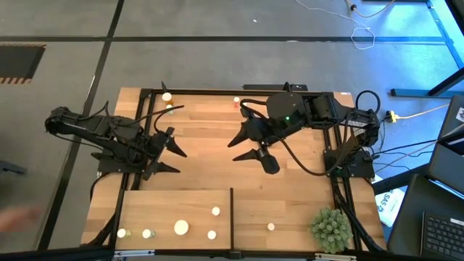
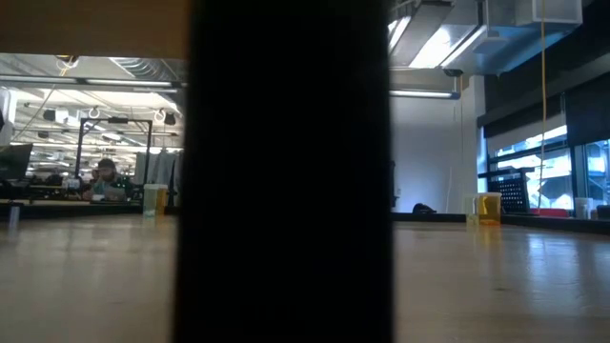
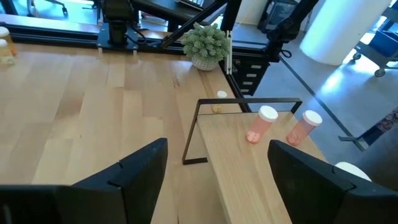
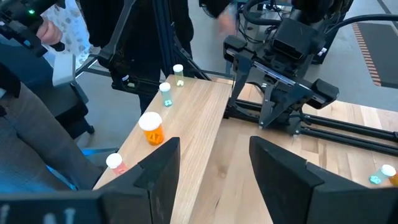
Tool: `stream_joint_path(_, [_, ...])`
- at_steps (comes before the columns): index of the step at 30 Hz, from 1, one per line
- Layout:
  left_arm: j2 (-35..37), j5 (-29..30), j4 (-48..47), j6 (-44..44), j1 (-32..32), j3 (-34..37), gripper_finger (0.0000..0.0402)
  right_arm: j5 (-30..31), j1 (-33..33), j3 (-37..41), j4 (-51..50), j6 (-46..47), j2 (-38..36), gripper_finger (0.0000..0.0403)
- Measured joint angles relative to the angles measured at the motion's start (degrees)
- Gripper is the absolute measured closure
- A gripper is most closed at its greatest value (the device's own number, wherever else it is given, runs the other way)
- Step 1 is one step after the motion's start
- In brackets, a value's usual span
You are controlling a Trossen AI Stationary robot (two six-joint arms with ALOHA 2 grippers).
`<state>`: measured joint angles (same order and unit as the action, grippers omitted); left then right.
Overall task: Pick and place medicine bottles onto shelf by color
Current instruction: Put the top left blue pill bottle on the shelf aligned with the other blue pill bottle
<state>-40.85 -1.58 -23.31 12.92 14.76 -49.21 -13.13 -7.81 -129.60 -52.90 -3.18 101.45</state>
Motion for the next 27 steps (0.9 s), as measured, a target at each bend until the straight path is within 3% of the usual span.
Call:
stream_joint_path(7, [1.9, 0.1, -0.1, 0.0, 0.0, 0.0, 0.0129, -0.3, 0.0, 0.0, -0.1, -0.5, 0.0, 0.0206])
stream_joint_path(13, [5.3, 2.2, -0.9, -1.1, 0.0, 0.0, 0.0129, -6.3, 1.8, 0.0, -1.1, -1.7, -0.8, 0.0206])
stream_joint_path(27, [11.9, 6.5, -8.2, -1.1, 0.0, 0.0, 0.0129, -6.5, 5.0, 0.0, -6.2, -3.1, -3.8, 0.0206])
